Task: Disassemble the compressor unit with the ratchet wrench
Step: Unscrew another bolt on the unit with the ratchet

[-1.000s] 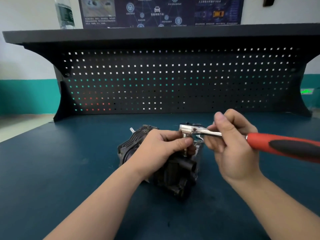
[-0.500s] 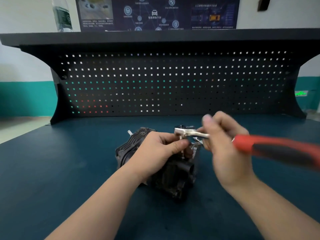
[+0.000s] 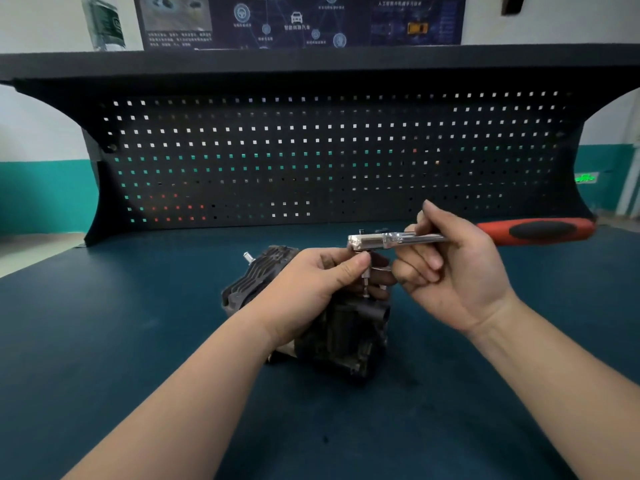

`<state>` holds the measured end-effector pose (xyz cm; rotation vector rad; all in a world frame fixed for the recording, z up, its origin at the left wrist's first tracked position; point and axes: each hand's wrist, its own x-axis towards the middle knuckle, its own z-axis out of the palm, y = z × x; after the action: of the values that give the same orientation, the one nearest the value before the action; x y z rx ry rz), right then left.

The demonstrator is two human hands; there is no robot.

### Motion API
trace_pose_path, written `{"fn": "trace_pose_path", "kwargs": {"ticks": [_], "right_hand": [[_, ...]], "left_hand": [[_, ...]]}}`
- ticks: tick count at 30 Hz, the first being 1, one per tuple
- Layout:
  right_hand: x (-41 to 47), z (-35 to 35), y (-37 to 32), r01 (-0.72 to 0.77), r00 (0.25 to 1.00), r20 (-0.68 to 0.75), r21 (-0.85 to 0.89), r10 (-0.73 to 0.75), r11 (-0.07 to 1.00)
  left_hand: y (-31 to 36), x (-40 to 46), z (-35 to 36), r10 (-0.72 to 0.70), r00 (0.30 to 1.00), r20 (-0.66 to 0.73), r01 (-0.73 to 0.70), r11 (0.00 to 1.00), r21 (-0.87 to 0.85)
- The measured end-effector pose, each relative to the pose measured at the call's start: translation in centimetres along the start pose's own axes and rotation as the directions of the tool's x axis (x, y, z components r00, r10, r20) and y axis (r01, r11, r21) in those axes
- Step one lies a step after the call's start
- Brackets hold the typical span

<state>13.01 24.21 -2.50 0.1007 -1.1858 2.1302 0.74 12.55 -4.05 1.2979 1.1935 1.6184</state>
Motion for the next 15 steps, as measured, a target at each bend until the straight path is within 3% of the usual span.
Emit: {"fn": "trace_pose_path", "kwargs": {"ticks": [4, 11, 15], "right_hand": [[0.3, -0.3, -0.2, -0.001, 1.000, 0.004, -0.055, 0.001, 0.998], [-0.3, 0.2, 1.2, 0.254, 0.913, -0.309, -0.083, -0.267, 0.964], [-0.6, 0.7, 1.6, 0.347, 0.858, -0.361, -0.118, -0.366, 0.930]], "left_hand": [[-0.1, 0.1, 0.3, 0.036, 0.998, -0.051, -0.034, 0.999, 0.032], [0.0, 0.2, 0.8, 0.039, 0.992, -0.116, -0.018, 0.984, 0.175], [0.2, 0.0, 0.9, 0.035, 0.993, -0.112, -0.016, 0.986, 0.167]]}}
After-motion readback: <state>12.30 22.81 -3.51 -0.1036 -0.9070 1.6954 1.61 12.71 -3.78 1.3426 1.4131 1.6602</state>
